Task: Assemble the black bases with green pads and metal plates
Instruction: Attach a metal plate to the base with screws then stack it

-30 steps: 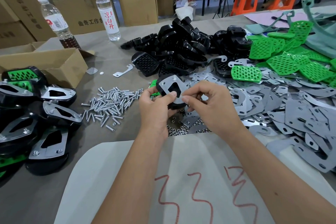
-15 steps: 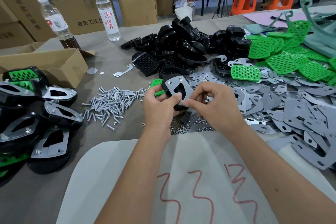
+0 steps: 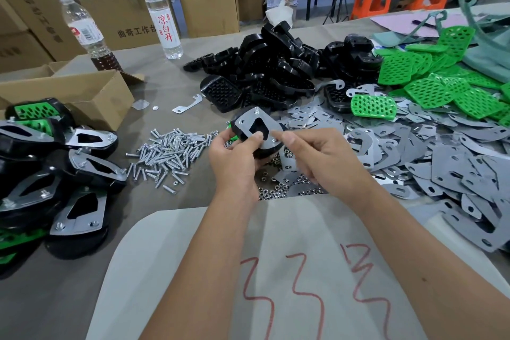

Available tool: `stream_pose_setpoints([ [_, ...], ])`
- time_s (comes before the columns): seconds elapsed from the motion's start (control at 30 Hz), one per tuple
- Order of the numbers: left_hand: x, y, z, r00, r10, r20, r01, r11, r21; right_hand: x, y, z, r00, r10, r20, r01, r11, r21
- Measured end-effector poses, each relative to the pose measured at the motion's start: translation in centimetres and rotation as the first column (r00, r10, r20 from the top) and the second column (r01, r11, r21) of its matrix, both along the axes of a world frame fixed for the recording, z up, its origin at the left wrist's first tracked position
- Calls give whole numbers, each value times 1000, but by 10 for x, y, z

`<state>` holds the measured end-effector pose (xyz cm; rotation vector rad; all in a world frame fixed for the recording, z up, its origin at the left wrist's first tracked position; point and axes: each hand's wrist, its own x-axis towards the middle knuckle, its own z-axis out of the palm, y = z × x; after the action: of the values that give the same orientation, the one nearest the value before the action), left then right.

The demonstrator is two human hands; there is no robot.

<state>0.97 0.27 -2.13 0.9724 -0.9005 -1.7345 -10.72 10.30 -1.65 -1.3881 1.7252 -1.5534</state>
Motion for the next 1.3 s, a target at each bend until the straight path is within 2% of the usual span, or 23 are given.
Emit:
stream_pose_setpoints([
  [0.07,0,1,1,1000,14,-21,-14,1000,27,-2,2,1,995,-75,60,78,995,-54],
  [0.13,-1,0,2,999,30,-40,-28,999,43,-2,5,2,993,-108,51,113,990,-88],
  [0.2,-1,0,1,999,21,-25,-20,999,26,1,3,1,997,-71,5,71,993,-93],
  [0.3,-1,1,2,999,44,-27,-43,999,23,5,0,3,999,42,13,-42,999,-1],
  [0.43,-1,0,4,993,100,-62,-96,993,72,2,5,3,1000,-21,14,21,999,-39],
  [0.53,-1,2,2,996,88,-16,-87,996,28,4,3,1,991,-92,-98,82,992,-100],
  [0.6,-1,5,3,996,74,42,-73,997,-31,6,-2,1,965,-137,-226,119,989,-88],
  [0.7,0,9,6,987,66,145,-46,989,-141,11,-7,-1,857,-100,-506,141,989,45],
  [0.8,2,13,10,959,124,254,-49,958,-281,16,-10,-2,743,-89,-664,185,980,77],
  [0.9,3,16,11,939,173,296,-53,926,-374,16,-12,-3,686,-78,-724,198,977,83],
  [1.0,3,15,11,933,179,312,-42,915,-402,17,-13,-5,633,-101,-767,226,972,59],
  [1.17,1,17,11,942,168,290,-53,930,-364,21,-13,-4,578,-278,-767,347,935,-78],
  [1.3,-1,18,11,965,130,229,-64,960,-273,22,-14,-3,587,-281,-759,381,923,-48],
])
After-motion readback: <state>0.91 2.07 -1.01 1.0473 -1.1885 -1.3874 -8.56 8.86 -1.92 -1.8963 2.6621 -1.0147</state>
